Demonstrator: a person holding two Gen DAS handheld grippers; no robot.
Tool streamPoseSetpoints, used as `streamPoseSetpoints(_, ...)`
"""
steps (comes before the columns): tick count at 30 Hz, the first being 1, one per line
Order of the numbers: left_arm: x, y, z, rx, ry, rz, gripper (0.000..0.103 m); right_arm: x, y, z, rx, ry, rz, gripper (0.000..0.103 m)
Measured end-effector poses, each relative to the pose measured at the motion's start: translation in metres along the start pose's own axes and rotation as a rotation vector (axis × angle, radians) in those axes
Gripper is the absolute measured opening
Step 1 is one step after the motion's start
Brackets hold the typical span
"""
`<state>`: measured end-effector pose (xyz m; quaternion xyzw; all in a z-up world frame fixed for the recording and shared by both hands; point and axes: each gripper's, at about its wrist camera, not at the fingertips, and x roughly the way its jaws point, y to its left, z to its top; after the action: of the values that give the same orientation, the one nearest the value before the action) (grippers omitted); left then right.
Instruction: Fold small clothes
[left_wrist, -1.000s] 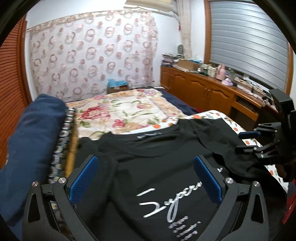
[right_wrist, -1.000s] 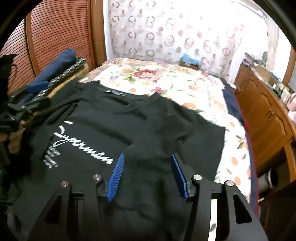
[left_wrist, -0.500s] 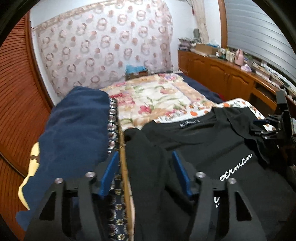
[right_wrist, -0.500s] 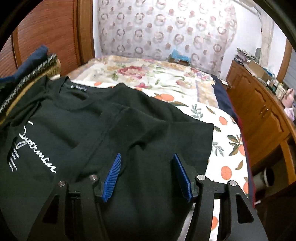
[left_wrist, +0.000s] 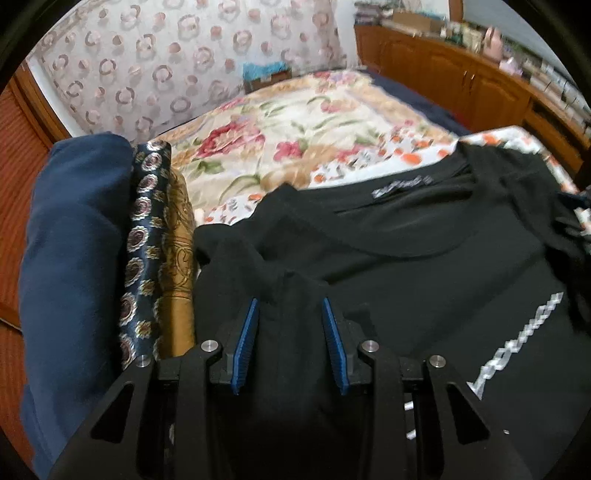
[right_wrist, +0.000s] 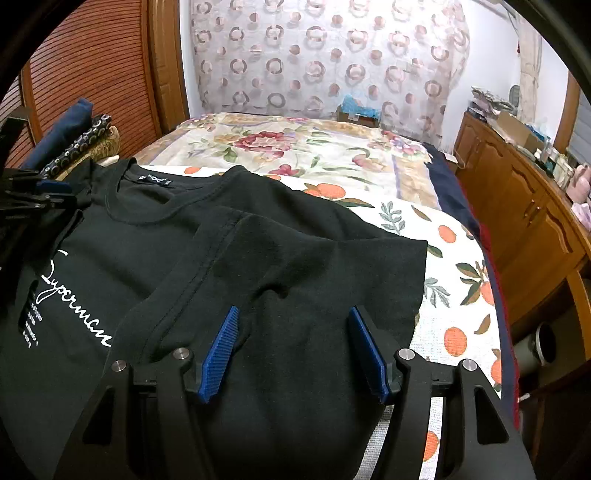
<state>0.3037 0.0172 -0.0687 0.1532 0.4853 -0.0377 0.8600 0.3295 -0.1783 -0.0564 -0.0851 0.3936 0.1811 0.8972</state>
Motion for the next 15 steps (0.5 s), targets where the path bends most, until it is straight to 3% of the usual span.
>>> streamPoseSetpoints(7, 0.004, -0.003, 0.005, 0.015, 0.015, 0.023, 0.037, 0.000, 0.002, -0.001, -0.014, -0.003, -0.002, 0.064)
streamPoseSetpoints(10, 0.004, -0.004, 0.006, 0.023, 0.021, -0.010, 0.007, 0.000, 0.002, -0.001, -0.016, -0.003, 0.001, 0.064)
streamPoseSetpoints(12, -0.003, -0.005, 0.007, 0.036, -0.012, 0.018, 0.003, 0.001, 0.001, -0.001, -0.013, -0.002, 0.004, 0.064)
streamPoseSetpoints(15, -0.029, 0.005, 0.009, -0.001, -0.098, -0.023, 0.003, 0.000, 0.001, -0.001, -0.012, -0.002, 0.003, 0.064)
